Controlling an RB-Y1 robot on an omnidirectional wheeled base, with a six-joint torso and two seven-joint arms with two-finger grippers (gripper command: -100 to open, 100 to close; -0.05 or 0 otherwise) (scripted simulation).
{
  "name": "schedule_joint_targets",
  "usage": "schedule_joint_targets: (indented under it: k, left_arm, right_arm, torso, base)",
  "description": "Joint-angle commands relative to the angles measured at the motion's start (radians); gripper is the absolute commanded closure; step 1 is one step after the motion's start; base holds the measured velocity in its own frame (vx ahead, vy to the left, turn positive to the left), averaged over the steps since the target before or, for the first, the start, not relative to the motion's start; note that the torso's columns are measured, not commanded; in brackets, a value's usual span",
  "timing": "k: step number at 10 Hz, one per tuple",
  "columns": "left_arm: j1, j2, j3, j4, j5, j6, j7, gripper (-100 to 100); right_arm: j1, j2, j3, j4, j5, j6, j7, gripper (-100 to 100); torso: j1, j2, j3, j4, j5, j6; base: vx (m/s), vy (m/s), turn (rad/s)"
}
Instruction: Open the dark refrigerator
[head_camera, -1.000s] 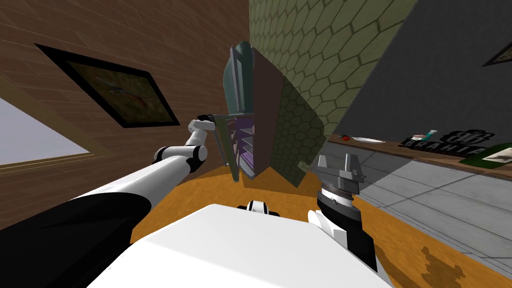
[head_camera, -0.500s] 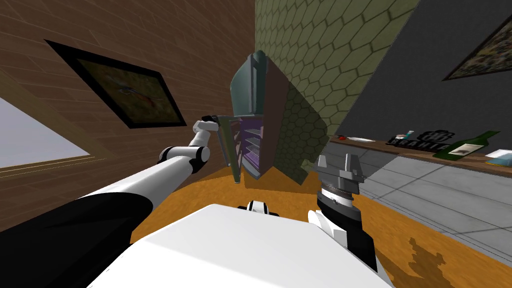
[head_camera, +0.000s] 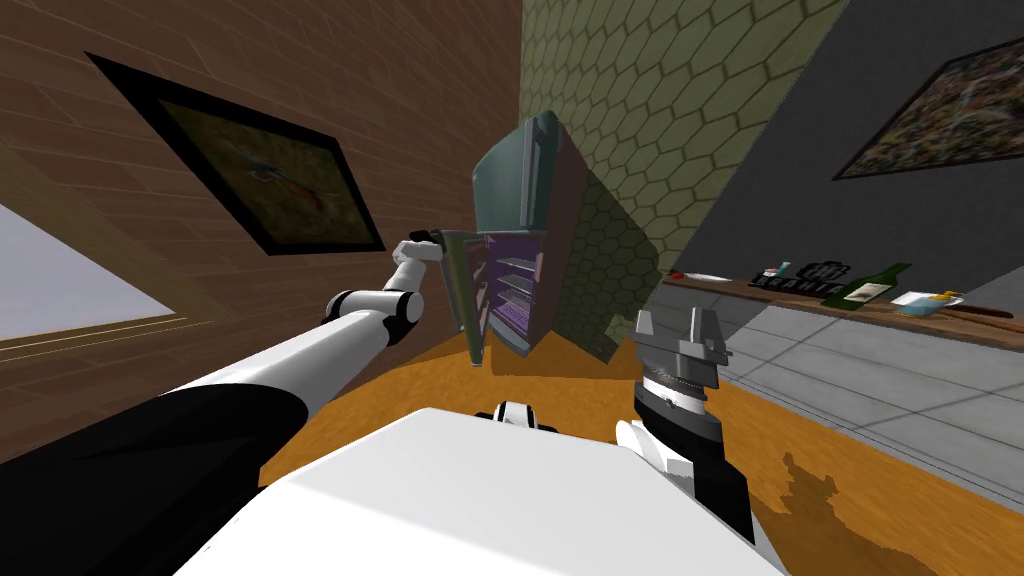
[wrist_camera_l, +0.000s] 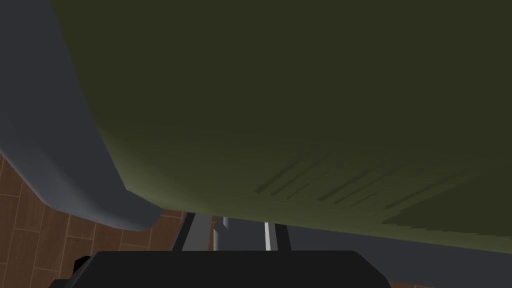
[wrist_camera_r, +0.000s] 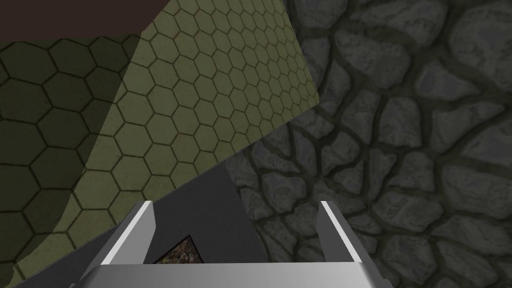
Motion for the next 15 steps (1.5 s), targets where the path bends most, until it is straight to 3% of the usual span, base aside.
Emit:
schedule_joint_targets:
  k: [1, 5, 6, 7, 10, 15]
  left_arm:
    - [-0.002, -0.033, -0.021, -0.018, 0.026, 0.012, -0.009, 100]
    - [-0.012, -0.058, -0.045, -0.019, 0.057, 0.013, -0.023, 100]
    - [-0.015, -0.044, -0.040, -0.020, 0.058, 0.010, -0.023, 100]
    - [-0.023, -0.057, -0.052, -0.025, 0.075, 0.009, -0.032, 100]
    - [-0.027, -0.071, -0.062, -0.028, 0.090, 0.010, -0.039, 100]
    - [-0.039, -0.113, -0.093, -0.034, 0.133, 0.013, -0.058, 100]
  right_arm:
    - [0.000, 0.000, 0.000, 0.000, 0.000, 0.000, 0.000, 0]
    - [0.000, 0.000, 0.000, 0.000, 0.000, 0.000, 0.000, 0]
    - [0.000, 0.000, 0.000, 0.000, 0.000, 0.000, 0.000, 0]
    - [0.000, 0.000, 0.000, 0.000, 0.000, 0.000, 0.000, 0]
    - [0.000, 0.000, 0.000, 0.000, 0.000, 0.000, 0.000, 0]
    - [0.000, 0.000, 0.000, 0.000, 0.000, 0.000, 0.000, 0]
  torso:
    - [0.006, 0.003, 0.001, 0.001, 0.000, 0.003]
    - [0.011, 0.006, 0.003, 0.001, 0.004, -0.001]
    - [0.015, 0.010, 0.006, 0.001, 0.005, -0.001]
    - [0.007, 0.010, 0.007, 0.002, 0.004, -0.006]
    - [0.015, 0.007, 0.003, 0.004, 0.001, 0.004]
    - [0.009, 0.001, 0.000, 0.002, 0.000, 0.003]
  base:
    - [-0.054, 0.333, -0.121]
    - [-0.117, 0.328, -0.104]
    - [-0.071, 0.180, -0.068]
    - [0.026, 0.216, -0.089]
    - [-0.028, 0.305, -0.074]
    - [-0.030, 0.313, -0.087]
